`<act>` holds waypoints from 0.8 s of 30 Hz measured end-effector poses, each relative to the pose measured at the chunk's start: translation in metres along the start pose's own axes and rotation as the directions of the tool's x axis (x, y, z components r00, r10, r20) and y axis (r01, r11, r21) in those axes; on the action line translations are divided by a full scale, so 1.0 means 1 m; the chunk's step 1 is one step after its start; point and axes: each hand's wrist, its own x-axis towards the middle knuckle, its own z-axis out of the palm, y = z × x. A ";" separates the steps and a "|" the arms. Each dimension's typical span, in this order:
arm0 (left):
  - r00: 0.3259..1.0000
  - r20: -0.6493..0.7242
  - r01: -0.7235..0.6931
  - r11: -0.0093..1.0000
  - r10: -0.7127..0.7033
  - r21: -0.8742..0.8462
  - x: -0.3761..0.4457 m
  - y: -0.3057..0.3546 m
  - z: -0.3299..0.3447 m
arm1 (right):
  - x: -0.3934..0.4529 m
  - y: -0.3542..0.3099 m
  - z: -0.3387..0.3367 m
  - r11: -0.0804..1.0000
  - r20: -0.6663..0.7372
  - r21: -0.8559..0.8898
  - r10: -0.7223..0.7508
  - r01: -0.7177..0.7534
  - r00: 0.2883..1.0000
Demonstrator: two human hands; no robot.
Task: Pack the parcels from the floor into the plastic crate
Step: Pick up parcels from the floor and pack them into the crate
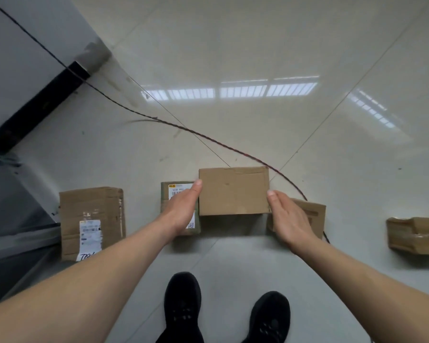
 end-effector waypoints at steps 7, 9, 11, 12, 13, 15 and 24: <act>1.000 -0.010 0.018 0.998 -0.019 -0.067 0.053 -0.020 0.031 | 0.046 0.021 0.035 0.999 -0.004 0.036 0.030 -0.030 1.000; 1.000 -0.024 -0.008 0.996 0.006 -0.092 0.058 -0.025 0.038 | 0.049 0.024 0.042 0.998 -0.022 0.031 0.052 -0.052 0.998; 0.999 -0.038 -0.036 0.993 0.031 -0.117 0.059 -0.029 0.041 | 0.047 0.026 0.047 0.998 -0.042 0.030 0.061 -0.060 0.997; 0.999 -0.041 -0.038 0.991 0.033 -0.130 0.059 -0.030 0.042 | 0.045 0.027 0.048 0.998 -0.045 0.035 0.059 -0.058 0.997; 0.999 -0.038 -0.035 0.989 0.030 -0.145 0.058 -0.031 0.043 | 0.044 0.027 0.048 0.998 -0.046 0.041 0.057 -0.055 0.997; 1.000 -0.023 -0.010 0.986 0.006 -0.168 0.056 -0.031 0.044 | 0.044 0.027 0.047 0.997 -0.053 0.055 0.056 -0.054 0.997; 1.000 -0.020 -0.007 0.976 0.003 -0.215 0.055 -0.029 0.054 | 0.058 0.027 0.043 0.996 -0.096 0.064 0.070 -0.064 0.993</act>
